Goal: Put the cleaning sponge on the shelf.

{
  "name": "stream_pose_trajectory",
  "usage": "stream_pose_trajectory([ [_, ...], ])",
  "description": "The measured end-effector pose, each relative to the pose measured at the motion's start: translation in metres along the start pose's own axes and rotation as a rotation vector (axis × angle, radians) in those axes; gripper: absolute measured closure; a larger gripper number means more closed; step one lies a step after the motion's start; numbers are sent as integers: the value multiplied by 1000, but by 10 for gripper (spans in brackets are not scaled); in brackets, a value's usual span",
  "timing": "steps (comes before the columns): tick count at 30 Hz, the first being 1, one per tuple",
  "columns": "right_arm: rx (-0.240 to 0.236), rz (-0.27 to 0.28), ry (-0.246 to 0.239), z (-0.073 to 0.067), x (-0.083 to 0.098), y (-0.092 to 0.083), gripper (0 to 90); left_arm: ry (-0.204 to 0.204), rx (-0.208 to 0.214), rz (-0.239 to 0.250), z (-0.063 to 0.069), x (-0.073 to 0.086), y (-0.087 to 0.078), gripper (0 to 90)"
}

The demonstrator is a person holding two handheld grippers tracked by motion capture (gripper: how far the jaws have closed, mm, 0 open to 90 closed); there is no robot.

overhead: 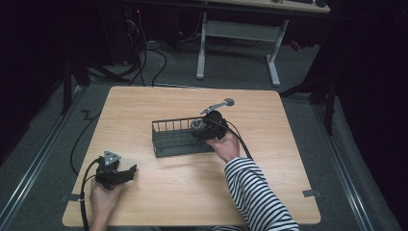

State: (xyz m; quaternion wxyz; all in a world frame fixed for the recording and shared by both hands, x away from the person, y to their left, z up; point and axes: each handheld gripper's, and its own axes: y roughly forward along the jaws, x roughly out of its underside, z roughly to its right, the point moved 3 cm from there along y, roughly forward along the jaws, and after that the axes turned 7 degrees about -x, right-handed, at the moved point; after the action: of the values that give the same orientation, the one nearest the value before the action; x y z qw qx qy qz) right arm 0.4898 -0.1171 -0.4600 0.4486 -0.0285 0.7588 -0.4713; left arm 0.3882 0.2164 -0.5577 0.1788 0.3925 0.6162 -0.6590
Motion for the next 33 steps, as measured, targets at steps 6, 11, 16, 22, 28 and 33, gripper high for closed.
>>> stream_pose_trajectory([
  [6, 9, -27, -2, 1, -3, 5, 351, 0, 0, 0, 0, 0, 0, 237],
  [11, 10, -37, -1, 2, -3, 9, 327, 0, 0, 0, 0, 0, 0, 237],
  [16, 9, -20, -5, 1, -4, 7, 285, 0, -1, 0, 0, 0, 0, 237],
  [22, -4, 48, 1, 1, -2, -6, 289, 0, 0, 0, 0, 0, 0, 237],
  [28, -5, 89, 2, 1, 0, -21, 302, 0, 0, 0, 0, 0, 0, 237],
  [33, 0, 121, 4, 2, 7, -40, 314, 0, -1, -1, 0, 0, 0, 237],
])
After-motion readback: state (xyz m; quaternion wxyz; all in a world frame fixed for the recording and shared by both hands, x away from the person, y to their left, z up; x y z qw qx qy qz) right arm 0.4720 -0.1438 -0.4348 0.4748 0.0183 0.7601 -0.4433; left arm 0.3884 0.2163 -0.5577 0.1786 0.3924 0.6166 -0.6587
